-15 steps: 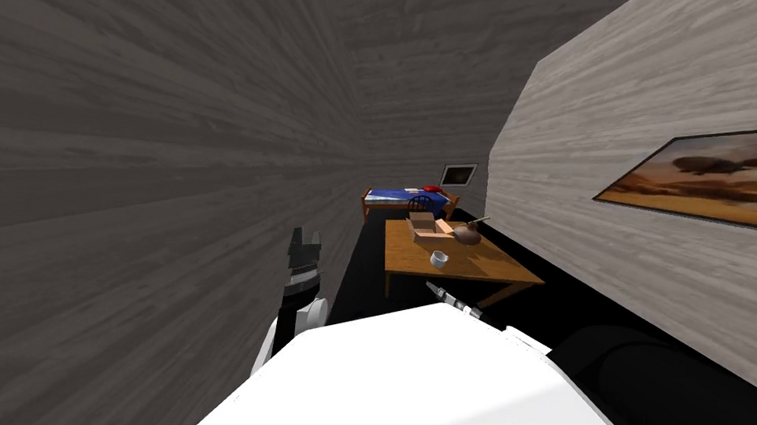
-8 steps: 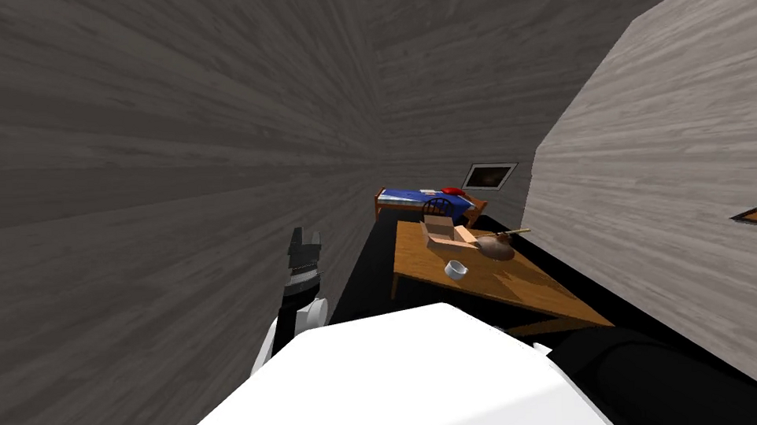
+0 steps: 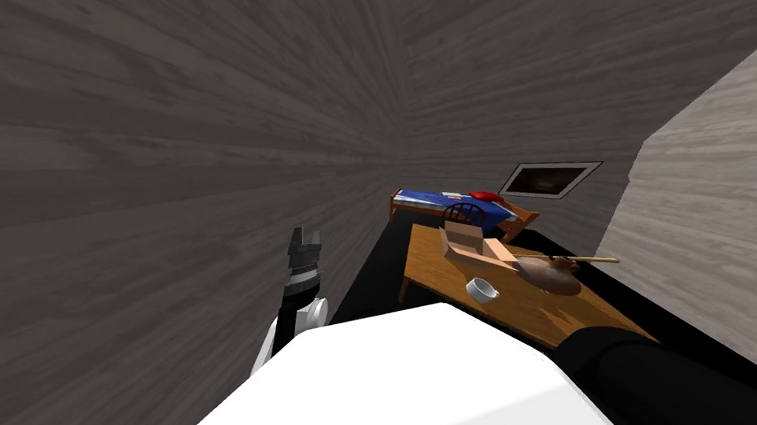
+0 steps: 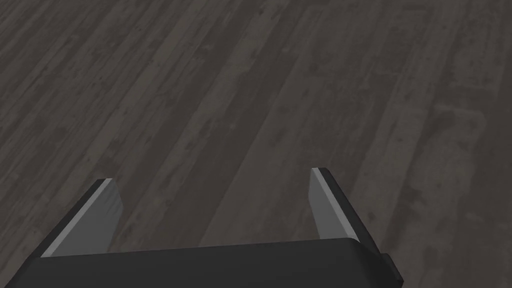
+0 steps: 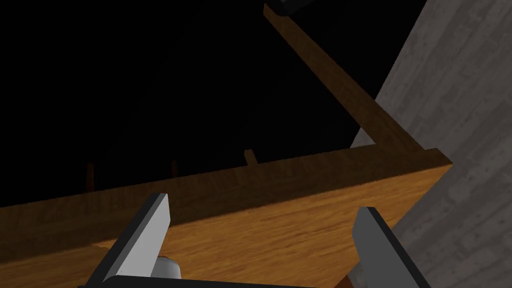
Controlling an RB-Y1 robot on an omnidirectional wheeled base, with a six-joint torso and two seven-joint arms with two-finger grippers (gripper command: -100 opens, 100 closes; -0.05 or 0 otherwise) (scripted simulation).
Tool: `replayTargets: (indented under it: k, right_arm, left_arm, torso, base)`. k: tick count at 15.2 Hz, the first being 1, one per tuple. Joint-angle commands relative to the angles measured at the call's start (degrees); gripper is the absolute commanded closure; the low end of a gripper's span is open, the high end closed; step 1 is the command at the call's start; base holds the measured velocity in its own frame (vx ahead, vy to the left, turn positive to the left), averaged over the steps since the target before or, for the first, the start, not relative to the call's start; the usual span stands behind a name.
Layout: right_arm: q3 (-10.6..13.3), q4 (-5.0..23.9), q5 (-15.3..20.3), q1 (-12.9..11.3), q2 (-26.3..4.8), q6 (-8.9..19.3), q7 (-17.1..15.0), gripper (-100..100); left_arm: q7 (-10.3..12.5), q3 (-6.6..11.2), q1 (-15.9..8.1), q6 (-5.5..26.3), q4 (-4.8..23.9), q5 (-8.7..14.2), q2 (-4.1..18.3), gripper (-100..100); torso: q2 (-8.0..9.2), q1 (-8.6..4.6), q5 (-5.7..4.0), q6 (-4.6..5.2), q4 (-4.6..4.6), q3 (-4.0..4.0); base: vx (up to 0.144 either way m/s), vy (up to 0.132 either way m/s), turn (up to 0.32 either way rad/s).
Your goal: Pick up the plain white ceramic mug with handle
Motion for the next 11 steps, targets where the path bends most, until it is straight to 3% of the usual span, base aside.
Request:
replayTargets:
  k: [1,4,9,11]
  right_arm:
    - [1.4,1.8,-0.7,0.4,-2.5,0.4,0.3,-100]
    - [4.8,5.2,-2.5,0.9,-6.5,1.4,0.7,-100]
    - [8.1,8.1,-4.2,1.0,-10.3,2.2,1.0,-100]
    - [11.2,10.4,-5.9,0.7,-12.7,2.7,1.2,-100]
  left_arm:
    - [0.0,0.00,0.0,0.0,0.0,0.0,0.0,0]
    - [0.0,0.01,0.0,0.0,0.0,0.0,0.0,0]
    - [0.0,0.01,0.0,0.0,0.0,0.0,0.0,0]
    - [0.0,0.01,0.0,0.0,0.0,0.0,0.0,0]
  torso:
    - [0.00,0.00,0.00,0.00,0.00,0.00]
    - [-0.01,-0.03,-0.01,0.05,0.00,-0.01]
    - [-0.03,-0.04,0.01,0.03,0.00,-0.02]
    - [-0.03,-0.08,-0.03,0.00,0.00,-0.01]
  base:
    - [0.008,-0.013,0.364]
    - [0.009,-0.016,0.375]
    - [0.008,-0.025,0.345]
    - [-0.001,-0.037,0.477]
